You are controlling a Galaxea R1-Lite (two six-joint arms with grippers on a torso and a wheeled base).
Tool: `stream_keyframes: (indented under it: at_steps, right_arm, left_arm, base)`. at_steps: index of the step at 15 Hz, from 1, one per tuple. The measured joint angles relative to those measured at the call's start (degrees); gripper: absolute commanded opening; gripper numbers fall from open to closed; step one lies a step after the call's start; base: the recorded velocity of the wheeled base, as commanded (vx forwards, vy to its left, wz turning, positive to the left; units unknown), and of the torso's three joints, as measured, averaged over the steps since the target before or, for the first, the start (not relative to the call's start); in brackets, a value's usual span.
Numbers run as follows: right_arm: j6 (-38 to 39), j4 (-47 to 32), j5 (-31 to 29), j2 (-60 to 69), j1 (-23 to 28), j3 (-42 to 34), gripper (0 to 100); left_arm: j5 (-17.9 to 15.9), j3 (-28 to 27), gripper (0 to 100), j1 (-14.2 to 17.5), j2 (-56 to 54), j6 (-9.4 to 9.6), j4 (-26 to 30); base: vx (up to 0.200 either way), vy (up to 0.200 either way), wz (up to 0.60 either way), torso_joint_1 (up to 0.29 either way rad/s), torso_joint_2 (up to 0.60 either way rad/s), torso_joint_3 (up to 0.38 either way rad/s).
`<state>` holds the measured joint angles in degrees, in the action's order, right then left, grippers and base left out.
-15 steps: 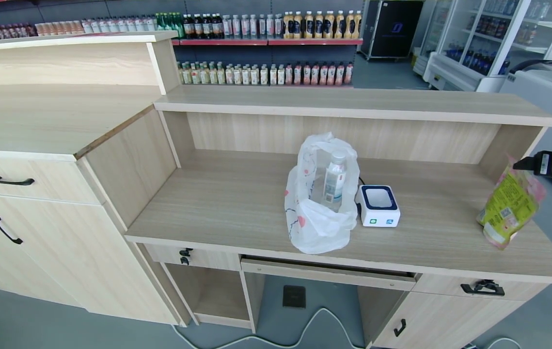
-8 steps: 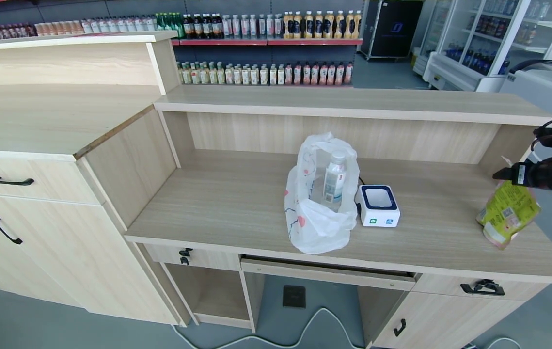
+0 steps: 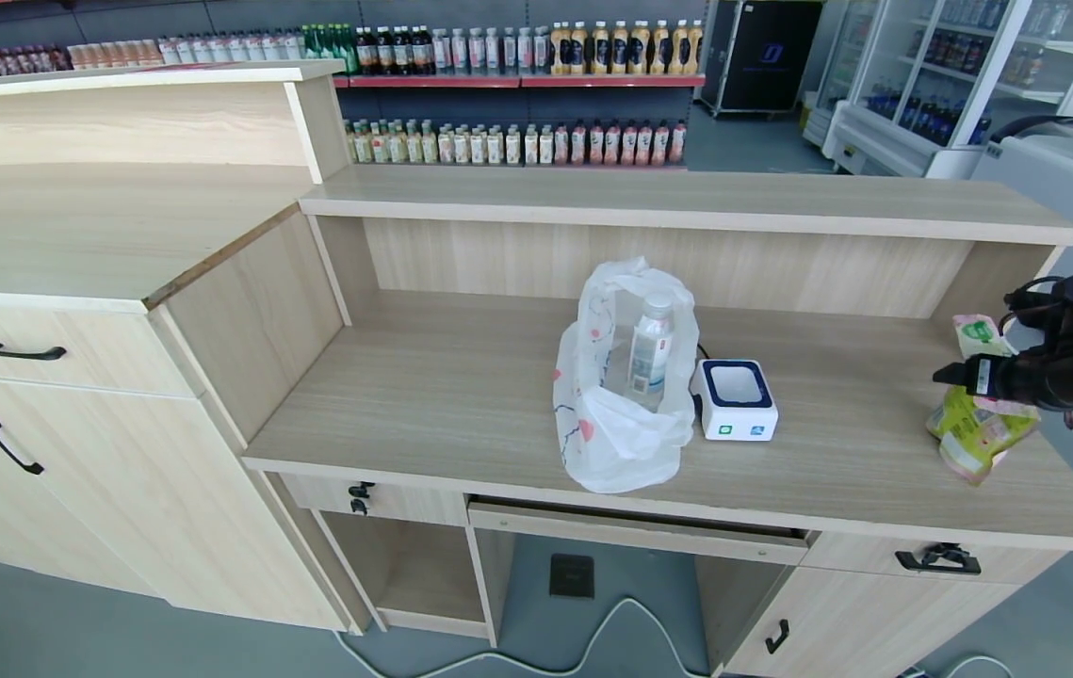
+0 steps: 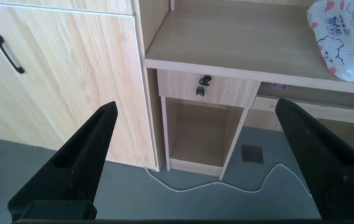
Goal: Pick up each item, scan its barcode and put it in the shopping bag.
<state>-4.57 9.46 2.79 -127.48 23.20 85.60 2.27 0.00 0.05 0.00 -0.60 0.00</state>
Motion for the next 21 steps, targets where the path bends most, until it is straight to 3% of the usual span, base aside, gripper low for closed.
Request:
stream_keyframes:
  at_steps: [1, 4, 12, 17, 19, 21]
  right_arm:
    - [0.0, 3.3, 0.0, -0.1, 0.0, -2.4, 0]
    - [-0.1, 9.0, -0.2, -1.0, 0.0, -6.7, 0]
    - [0.3, 14.2, 0.1, 1.7, -0.4, -7.5, 0]
    - [3.3, 12.2, 15.2, 18.9, -4.1, -12.6, 0]
    - [4.3, 10.6, 23.9, 28.2, -7.3, -16.4, 0]
    - [6.4, 8.7, 37.1, 39.6, -12.3, -20.6, 0]
  left_arm:
    - [0.0, 0.0, 100, 0.0, 0.0, 0.00, 0.0]
    - [0.0, 0.0, 100, 0.0, 0.0, 0.00, 0.0]
    - [0.0, 0.0, 100, 0.0, 0.0, 0.00, 0.0]
    - [0.0, 0.0, 100, 0.0, 0.0, 0.00, 0.0]
    - [0.0, 0.0, 100, 0.1, 0.0, 0.00, 0.0]
    - [0.0, 0.0, 100, 0.0, 0.0, 0.00, 0.0]
  base:
    - [0.000, 0.000, 0.00, 0.000, 0.00, 0.000]
    - [0.000, 0.000, 0.00, 0.000, 0.00, 0.000]
    - [0.000, 0.000, 0.00, 0.000, 0.00, 0.000]
    - [0.000, 0.000, 0.00, 0.000, 0.00, 0.000]
    - [0.000, 0.000, 0.00, 0.000, 0.00, 0.000]
    - [0.000, 0.000, 0.00, 0.000, 0.00, 0.000]
